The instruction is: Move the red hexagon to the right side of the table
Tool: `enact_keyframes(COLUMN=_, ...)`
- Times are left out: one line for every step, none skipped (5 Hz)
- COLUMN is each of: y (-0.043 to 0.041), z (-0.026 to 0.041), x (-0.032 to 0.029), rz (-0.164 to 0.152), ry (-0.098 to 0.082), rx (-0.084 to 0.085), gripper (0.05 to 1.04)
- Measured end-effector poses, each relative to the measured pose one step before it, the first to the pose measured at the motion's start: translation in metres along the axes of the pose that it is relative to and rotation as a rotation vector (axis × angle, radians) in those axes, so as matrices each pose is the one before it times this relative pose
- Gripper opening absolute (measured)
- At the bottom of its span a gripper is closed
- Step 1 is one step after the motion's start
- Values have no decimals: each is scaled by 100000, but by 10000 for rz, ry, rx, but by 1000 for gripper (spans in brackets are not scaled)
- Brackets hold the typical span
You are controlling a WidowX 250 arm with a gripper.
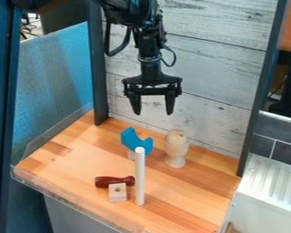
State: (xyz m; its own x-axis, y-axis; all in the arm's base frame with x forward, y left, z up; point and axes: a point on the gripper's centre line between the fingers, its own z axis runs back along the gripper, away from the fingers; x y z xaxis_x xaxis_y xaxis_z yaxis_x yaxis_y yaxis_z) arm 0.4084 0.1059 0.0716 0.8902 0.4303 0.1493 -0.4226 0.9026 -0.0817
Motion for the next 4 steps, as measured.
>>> enact_keyframes(y=141, z=-1718, x=-502, rz=85, ry=426, rx=49, gripper=1001)
enact_keyframes(y=469, z=-920, x=-77, rz=305, ry=122, rx=-40, gripper=1001)
enact_keyframes(y=1361, z=-414, x=179, rz=552, ry=-108, rx=-229, gripper=1001)
enact_keyframes(y=352, z=-483, x=-21, rz=588, ry=-100, rx=-269, gripper=1001)
